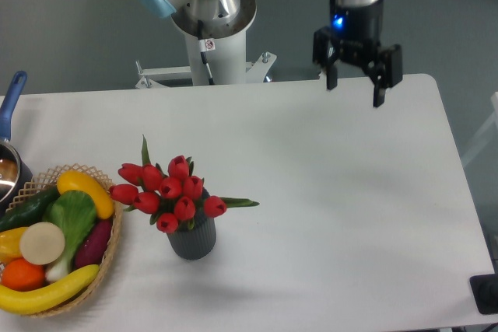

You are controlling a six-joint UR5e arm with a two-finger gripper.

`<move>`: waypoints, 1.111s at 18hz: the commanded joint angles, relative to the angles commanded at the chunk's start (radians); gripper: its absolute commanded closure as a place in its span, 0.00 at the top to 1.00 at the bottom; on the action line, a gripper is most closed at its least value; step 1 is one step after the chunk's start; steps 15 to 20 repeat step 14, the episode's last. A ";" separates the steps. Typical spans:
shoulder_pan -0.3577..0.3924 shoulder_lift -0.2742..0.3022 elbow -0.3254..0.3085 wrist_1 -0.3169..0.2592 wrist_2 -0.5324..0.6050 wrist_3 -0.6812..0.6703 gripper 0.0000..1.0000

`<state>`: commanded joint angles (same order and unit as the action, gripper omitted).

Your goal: Insert the flowers into the vase

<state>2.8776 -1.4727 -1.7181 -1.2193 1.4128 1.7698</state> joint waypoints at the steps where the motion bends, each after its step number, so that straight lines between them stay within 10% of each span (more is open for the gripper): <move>1: 0.024 0.008 -0.002 -0.017 -0.002 0.040 1.00; 20: 0.097 0.037 -0.018 -0.071 -0.017 0.172 1.00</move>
